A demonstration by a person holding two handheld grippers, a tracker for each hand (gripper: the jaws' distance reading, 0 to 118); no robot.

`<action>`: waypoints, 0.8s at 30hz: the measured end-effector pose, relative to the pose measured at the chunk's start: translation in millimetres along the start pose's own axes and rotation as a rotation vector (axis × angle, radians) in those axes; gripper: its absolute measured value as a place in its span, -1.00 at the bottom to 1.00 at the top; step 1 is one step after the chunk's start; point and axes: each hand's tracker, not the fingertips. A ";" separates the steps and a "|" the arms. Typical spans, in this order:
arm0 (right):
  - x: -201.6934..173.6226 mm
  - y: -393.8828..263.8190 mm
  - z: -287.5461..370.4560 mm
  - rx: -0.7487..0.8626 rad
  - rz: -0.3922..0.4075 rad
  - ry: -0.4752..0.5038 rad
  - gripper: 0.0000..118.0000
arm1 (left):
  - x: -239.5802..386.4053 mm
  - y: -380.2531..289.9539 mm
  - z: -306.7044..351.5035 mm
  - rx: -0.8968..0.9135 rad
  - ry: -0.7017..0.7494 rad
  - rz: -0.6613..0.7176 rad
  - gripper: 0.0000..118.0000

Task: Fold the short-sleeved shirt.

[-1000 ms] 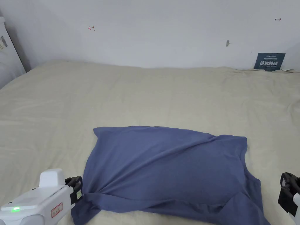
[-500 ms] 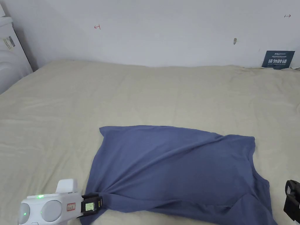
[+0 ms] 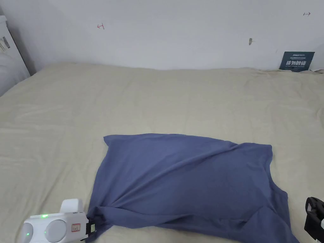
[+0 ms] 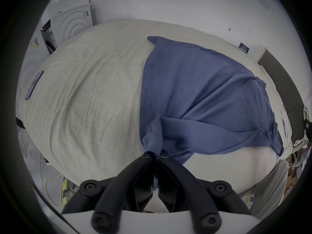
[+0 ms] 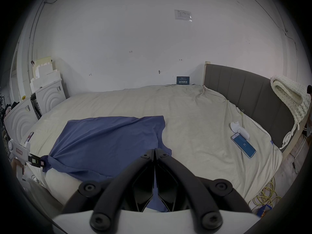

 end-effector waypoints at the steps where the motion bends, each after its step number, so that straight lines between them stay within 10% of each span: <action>1: 2.0 -0.4 -1.0 -0.008 -0.001 -0.001 -0.99 | -0.4 0.9 3.9 0.000 -0.010 0.011 -0.99; 10: 15.7 -30.5 -36.1 -0.303 -0.066 -0.025 -0.88 | -12.4 0.5 52.2 0.099 -0.089 0.073 -1.00; 15: 24.8 -60.2 -56.8 -0.419 -0.103 -0.023 0.51 | -10.2 -2.6 70.4 0.115 -0.105 0.078 -1.00; 22: 23.0 -82.3 -75.4 -0.471 -0.102 -0.032 0.54 | -5.4 -4.2 75.5 0.114 -0.108 0.087 -1.00; 24: 21.3 -85.1 -79.6 -0.479 -0.083 -0.036 0.26 | -3.1 -5.1 75.8 0.113 -0.102 0.081 -1.00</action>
